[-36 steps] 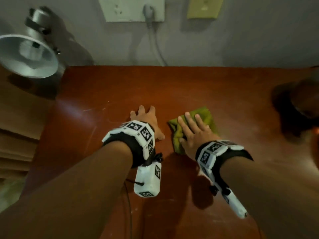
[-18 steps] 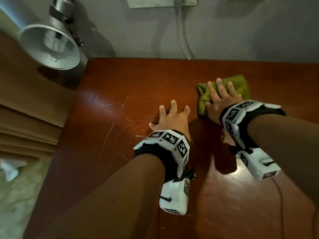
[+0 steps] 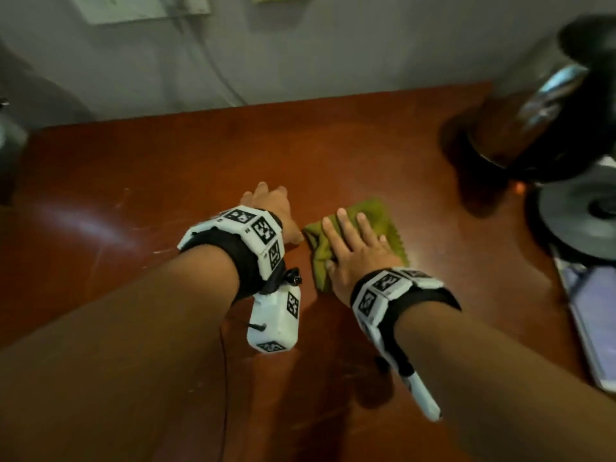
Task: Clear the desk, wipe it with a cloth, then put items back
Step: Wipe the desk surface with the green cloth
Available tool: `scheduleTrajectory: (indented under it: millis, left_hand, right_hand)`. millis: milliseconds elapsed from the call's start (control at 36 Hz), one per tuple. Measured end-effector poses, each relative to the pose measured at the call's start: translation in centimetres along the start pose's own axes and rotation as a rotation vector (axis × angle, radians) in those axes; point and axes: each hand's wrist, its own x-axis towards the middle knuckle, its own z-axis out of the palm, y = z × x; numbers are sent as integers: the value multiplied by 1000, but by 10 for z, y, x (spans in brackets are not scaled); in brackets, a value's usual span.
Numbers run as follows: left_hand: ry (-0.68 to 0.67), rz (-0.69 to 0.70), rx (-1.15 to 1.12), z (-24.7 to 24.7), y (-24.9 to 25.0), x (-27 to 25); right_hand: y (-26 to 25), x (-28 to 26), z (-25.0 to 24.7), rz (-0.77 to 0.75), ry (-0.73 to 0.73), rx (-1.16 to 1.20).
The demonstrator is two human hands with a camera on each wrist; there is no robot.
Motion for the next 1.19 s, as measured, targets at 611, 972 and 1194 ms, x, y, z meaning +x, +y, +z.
scheduleTrajectory:
  millis: [611,972,1194]
  left_hand:
    - [5,31,-13,34,37,-6]
    - [1,-12,1,39,44,-10]
    - [98,-84,-57,67,41,-39]
  right_hand:
    - [44,51,-25,105,79,48]
    - [55,69,-42,-23,116,28]
    - [54,19,-6,-66,77,-52]
